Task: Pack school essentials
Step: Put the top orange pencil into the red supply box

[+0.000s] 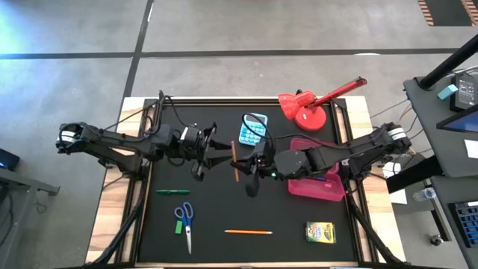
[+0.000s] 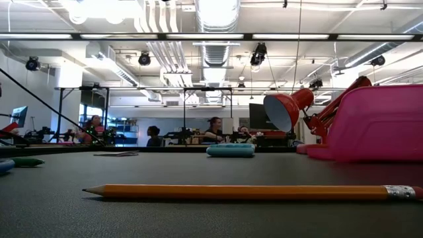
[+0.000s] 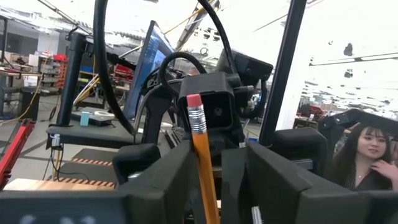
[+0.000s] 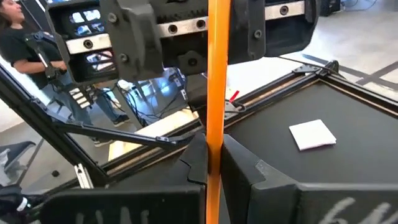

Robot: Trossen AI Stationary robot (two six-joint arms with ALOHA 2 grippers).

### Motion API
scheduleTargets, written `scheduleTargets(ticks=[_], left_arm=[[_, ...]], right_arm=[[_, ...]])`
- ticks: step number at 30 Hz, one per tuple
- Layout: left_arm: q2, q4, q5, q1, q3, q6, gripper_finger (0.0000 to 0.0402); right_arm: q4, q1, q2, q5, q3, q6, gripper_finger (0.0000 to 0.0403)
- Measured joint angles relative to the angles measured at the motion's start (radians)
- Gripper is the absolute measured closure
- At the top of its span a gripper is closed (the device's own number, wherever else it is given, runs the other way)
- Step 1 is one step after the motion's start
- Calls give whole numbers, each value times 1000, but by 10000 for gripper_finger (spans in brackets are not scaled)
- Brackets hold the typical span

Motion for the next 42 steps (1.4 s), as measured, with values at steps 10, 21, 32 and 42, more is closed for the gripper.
scheduleTargets(ticks=[10,21,32,42], left_arm=[[-1,-36,-7,19,-3,0,212],[-1,-321,-9,18,-5,-86,212],[-14,-599,-3,18,-7,-161,212],[-14,-735,0,15,-37,-266,212]], right_arm=[[-492,-5,-148,21,0,219,392],[-1390,-8,-204,-129,-6,659,392],[-1407,-8,-183,-273,-131,600,391],[-1246,-8,-183,-275,-341,509,391]])
